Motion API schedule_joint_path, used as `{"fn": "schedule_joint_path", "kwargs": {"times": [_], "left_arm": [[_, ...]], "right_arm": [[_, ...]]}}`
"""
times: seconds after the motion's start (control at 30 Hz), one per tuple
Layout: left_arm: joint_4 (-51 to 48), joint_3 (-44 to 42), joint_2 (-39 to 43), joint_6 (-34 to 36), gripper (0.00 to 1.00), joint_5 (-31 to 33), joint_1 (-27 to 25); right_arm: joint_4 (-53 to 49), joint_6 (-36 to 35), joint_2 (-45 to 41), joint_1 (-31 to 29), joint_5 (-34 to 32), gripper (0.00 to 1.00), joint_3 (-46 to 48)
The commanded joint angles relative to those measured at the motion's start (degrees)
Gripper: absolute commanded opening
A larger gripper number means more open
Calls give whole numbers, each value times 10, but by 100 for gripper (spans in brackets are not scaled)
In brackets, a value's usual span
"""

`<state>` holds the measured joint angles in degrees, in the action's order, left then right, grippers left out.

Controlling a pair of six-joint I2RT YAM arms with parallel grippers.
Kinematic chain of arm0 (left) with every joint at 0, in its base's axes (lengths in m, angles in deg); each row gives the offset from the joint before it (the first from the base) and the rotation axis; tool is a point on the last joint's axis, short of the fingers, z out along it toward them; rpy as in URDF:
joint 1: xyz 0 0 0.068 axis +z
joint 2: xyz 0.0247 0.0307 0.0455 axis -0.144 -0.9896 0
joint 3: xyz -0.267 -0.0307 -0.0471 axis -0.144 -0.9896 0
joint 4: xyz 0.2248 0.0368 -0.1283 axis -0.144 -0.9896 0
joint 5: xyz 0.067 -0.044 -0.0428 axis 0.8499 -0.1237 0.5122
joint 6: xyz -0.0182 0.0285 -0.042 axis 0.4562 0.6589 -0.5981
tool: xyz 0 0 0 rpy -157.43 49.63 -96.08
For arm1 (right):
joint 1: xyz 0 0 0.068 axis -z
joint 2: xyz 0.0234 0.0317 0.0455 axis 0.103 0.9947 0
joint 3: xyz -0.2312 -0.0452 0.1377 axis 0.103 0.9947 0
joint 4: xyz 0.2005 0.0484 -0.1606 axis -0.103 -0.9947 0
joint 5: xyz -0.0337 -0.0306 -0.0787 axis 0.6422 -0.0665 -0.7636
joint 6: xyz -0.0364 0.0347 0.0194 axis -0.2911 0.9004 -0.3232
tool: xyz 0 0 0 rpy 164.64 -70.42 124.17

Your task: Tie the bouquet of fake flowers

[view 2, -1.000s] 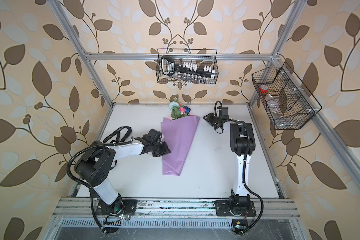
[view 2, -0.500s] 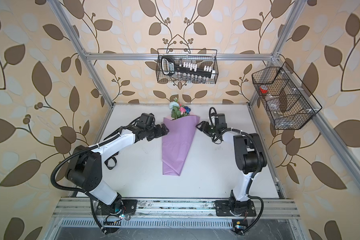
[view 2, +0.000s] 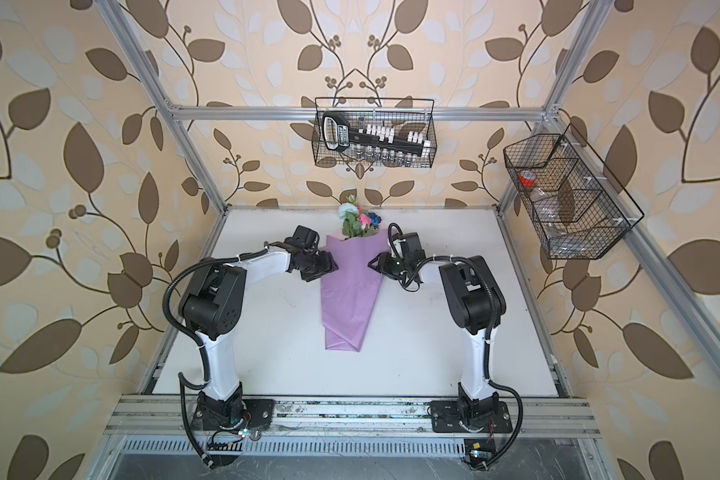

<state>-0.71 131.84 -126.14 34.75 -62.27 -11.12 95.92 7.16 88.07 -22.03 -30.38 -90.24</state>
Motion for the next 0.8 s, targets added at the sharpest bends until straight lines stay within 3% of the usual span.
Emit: {"fn": "schedule_joint_path", "kwargs": {"times": [0.0,0.1,0.2,0.47,0.77], "left_arm": [[16,21,-35,1,35,-51,2],[32,26,-50,0,19,-68,-7],[50,28,-59,-5,11,-81,-21],[148,44,-108,-78,5,-104,-94],[273,160,-227,-220,6,-124,-181]], "right_arm": [[-26,-2,25,5,-15,28,-19],[-37,-6,26,24,-22,10,-13],[-40,-14,13,56,-27,2,10],[-57,-59,-58,167,-52,0,94],[-133,-175,-106,291,-114,0,101]]}}
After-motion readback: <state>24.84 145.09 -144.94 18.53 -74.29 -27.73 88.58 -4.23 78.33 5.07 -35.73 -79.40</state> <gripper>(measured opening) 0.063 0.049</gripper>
